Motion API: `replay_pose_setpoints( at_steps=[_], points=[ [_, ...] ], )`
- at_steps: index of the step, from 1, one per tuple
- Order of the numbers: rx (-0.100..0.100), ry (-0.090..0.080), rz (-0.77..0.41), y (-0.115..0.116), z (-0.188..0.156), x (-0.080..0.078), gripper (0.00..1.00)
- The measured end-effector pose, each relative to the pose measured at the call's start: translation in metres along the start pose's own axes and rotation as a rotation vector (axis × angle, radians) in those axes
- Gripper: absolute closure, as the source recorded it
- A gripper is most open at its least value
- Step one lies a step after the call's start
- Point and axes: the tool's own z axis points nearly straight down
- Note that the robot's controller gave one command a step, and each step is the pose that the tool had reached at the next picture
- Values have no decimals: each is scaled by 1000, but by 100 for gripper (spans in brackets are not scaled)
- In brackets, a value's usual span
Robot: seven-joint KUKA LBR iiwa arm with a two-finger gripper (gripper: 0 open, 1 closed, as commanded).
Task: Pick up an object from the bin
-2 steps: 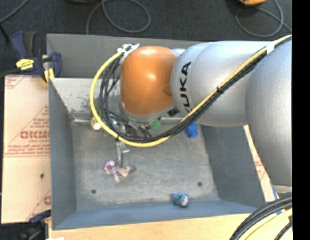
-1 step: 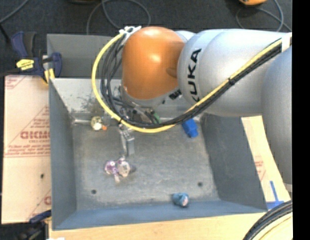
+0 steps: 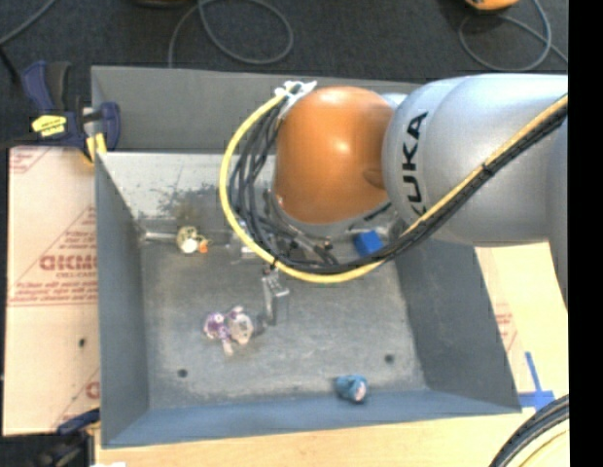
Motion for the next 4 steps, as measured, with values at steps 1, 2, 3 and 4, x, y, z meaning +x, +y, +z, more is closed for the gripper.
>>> replay_pose_setpoints(
  at_steps=[1,2,3,4],
  points=[
    [2,20,40,-9,40,13,0],
    [1,-1,-106,-3,94,29,0],
    [-3,17,-256,11,133,40,100],
    [-3,17,-255,11,133,40,100]
  ],
)
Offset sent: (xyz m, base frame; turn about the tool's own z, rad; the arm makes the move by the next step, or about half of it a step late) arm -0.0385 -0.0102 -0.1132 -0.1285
